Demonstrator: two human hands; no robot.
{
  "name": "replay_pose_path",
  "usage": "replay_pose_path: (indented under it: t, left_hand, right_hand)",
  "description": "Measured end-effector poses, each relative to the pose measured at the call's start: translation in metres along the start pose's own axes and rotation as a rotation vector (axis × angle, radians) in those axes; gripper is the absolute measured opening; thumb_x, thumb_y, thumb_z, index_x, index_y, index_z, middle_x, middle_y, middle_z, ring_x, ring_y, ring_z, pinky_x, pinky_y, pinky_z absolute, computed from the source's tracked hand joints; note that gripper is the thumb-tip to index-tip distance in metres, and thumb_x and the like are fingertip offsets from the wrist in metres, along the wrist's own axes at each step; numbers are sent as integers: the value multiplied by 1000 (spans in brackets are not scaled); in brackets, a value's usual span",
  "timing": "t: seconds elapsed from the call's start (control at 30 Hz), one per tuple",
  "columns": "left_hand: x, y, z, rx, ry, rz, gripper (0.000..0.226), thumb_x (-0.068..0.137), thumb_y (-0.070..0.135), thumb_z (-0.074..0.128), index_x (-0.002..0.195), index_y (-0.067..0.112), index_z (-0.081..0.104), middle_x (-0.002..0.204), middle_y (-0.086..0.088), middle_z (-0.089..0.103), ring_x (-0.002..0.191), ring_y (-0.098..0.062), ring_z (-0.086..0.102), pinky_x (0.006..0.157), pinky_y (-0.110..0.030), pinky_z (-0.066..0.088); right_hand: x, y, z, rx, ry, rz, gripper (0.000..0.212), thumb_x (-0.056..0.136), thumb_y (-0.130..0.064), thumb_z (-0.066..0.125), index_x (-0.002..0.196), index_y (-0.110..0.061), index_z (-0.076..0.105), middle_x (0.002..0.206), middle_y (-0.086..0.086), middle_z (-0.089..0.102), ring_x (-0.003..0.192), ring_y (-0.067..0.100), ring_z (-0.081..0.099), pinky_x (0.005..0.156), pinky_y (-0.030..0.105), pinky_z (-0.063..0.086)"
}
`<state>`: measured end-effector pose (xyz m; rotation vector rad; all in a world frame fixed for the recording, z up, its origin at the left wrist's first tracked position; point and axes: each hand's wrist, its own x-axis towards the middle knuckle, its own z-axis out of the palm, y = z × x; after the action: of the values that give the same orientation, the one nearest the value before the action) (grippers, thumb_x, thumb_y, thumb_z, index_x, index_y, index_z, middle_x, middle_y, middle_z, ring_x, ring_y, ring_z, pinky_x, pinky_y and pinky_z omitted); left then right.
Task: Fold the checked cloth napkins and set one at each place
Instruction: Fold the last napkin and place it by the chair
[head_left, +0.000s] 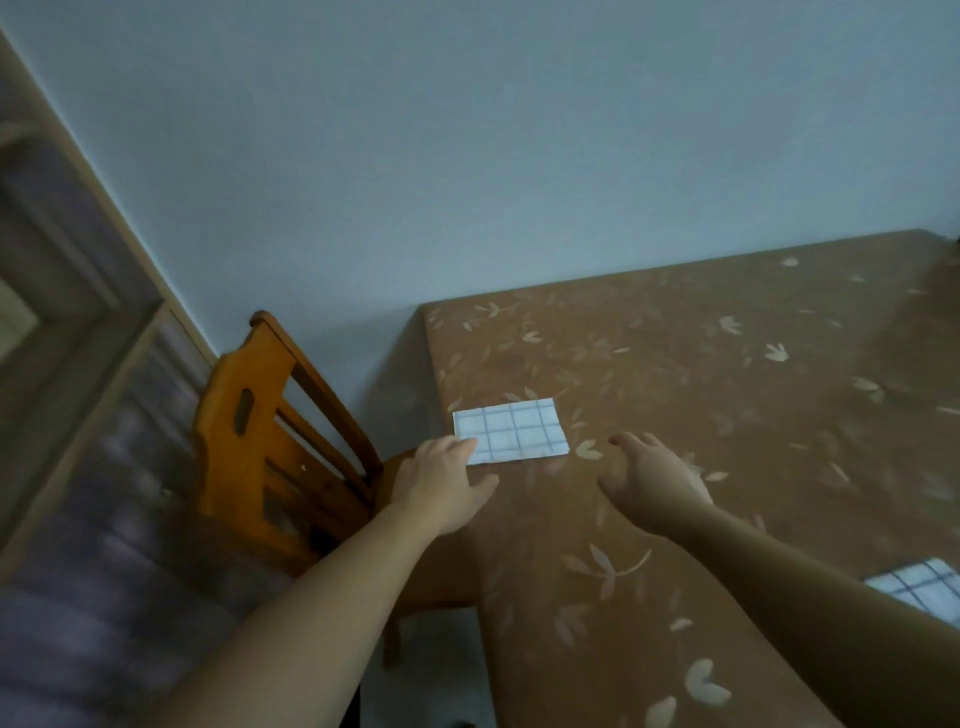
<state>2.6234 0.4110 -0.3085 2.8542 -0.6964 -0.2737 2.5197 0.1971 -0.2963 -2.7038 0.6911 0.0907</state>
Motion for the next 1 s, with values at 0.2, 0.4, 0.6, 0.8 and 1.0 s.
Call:
replay_pose_path:
  t: [0.2,0.4,0.6,0.8,1.0]
  left_hand:
    - [-95,21,-13,26,-39,-98,72,91,66,41,152,30,26,158,1,29,145,-22,25,115,-47,28]
    - [-113,16,-24,34,-17,-115,72,93,64,41,153,30,21,161,0,20,148,-22,16,118,-47,23]
    - [-72,-6,-18,31,-62,-132,79,94,62,41,155,20,15,163,-2,14,149,-21,13,118,-45,21]
    - [-29,-13,6,-51,-116,-166,74,95,56,43,154,19,18,162,-3,18,148,-22,18,116,-45,24]
    - [22,-8,30,-346,-79,-284,50,97,36,53,143,15,44,145,-4,47,132,-21,45,99,-29,38]
  right_hand:
    - [-83,16,-15,-159,-2,-184,62,92,-54,46,146,-27,32,151,-4,37,137,19,37,110,44,32]
    - [-84,-9,-9,-155,-14,-220,72,90,-59,48,149,-26,25,158,-5,26,143,19,28,113,46,27]
    - [-44,-36,8,-140,-65,-146,69,90,-57,48,147,-22,29,153,-2,34,140,21,32,110,46,31]
    - [7,-41,27,-56,-130,-83,65,90,-52,47,145,-20,34,147,1,43,132,25,42,105,46,35]
    - [91,-30,49,-19,-185,-106,47,91,-45,50,129,-17,49,130,4,54,117,27,52,95,44,45]
